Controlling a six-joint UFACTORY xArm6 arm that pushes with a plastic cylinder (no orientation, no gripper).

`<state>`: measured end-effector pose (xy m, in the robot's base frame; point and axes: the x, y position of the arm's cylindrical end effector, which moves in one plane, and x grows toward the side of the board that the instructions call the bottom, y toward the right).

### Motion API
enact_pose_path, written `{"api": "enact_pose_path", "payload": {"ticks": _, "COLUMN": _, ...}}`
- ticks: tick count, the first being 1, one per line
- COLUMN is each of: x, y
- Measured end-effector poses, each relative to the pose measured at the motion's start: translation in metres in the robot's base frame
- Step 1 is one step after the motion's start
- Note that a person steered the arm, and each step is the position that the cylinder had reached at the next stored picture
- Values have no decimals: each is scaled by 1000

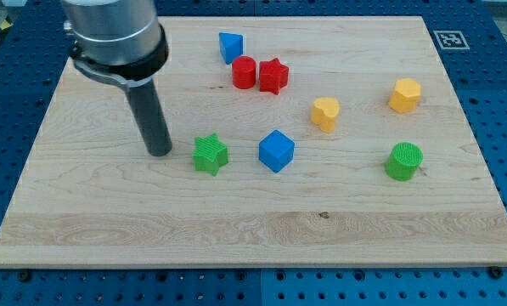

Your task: Push the green star towards the left side of the board

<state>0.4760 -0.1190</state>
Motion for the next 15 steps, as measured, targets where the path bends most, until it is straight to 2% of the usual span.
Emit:
{"api": "enact_pose_path", "payload": {"ticks": 1, "x": 7, "y": 14}}
{"api": "enact_pose_path", "payload": {"ticks": 4, "x": 112, "y": 7}}
{"api": "enact_pose_path", "payload": {"ticks": 5, "x": 113, "y": 20}}
{"api": "enact_pose_path", "payload": {"ticks": 7, "x": 105, "y": 93}}
{"api": "enact_pose_path", "payload": {"ticks": 8, "x": 76, "y": 100}}
{"api": "enact_pose_path", "payload": {"ticks": 9, "x": 52, "y": 85}}
{"api": "enact_pose_path", "payload": {"ticks": 11, "x": 38, "y": 26}}
{"api": "enact_pose_path", "payload": {"ticks": 15, "x": 18, "y": 2}}
